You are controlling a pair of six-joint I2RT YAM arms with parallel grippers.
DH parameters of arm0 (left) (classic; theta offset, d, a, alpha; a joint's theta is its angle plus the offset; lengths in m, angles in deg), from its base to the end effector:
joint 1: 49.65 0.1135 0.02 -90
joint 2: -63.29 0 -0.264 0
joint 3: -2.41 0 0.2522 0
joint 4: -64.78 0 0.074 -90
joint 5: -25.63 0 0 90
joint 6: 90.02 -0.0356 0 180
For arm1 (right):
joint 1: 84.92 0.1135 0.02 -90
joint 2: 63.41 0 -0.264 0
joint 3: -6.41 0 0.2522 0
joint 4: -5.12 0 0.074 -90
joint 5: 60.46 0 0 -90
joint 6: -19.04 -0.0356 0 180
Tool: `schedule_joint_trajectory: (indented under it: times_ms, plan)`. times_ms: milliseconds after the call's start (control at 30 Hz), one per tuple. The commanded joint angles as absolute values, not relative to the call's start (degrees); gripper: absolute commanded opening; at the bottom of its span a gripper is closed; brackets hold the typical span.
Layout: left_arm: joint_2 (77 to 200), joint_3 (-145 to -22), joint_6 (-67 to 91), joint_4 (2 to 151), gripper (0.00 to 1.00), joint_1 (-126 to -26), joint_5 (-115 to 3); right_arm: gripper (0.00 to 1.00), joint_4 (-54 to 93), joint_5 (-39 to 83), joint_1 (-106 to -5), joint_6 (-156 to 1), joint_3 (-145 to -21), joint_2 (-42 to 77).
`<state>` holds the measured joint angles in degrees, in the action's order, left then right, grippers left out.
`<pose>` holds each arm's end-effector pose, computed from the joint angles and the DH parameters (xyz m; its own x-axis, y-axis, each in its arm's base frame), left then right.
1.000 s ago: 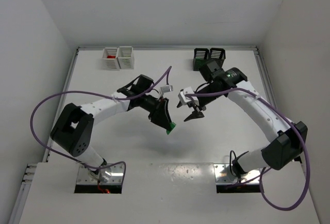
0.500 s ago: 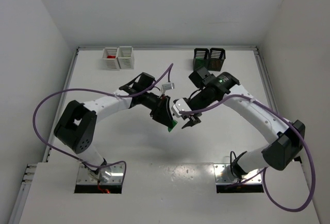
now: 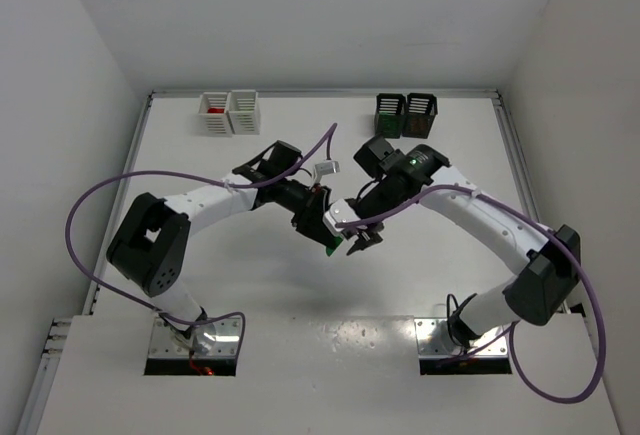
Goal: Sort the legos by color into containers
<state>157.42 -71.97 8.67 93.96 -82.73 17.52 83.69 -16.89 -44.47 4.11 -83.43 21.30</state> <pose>0.2558 -0.2087 0.2320 -0.7184 0.4425 -0.5367 0.5194 -0.1719 -0.8371 0.1925 0.1980 0.3045 0.3960 -0.5376 -0.7445 -0.8605 -0.5003 -0.0965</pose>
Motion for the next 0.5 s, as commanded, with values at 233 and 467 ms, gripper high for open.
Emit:
schedule_joint_trajectory:
  times_ms: [233, 467]
  plan:
    - [156.5, -74.2, 8.4, 92.7, 0.17, -83.0, 20.0, 0.30, 78.2, -17.7, -42.8, -0.9, -83.3, 22.7]
    - [155.3, -74.2, 8.4, 92.7, 0.41, -83.0, 20.5, 0.09, 76.5, -16.7, -42.3, -2.7, -83.3, 22.7]
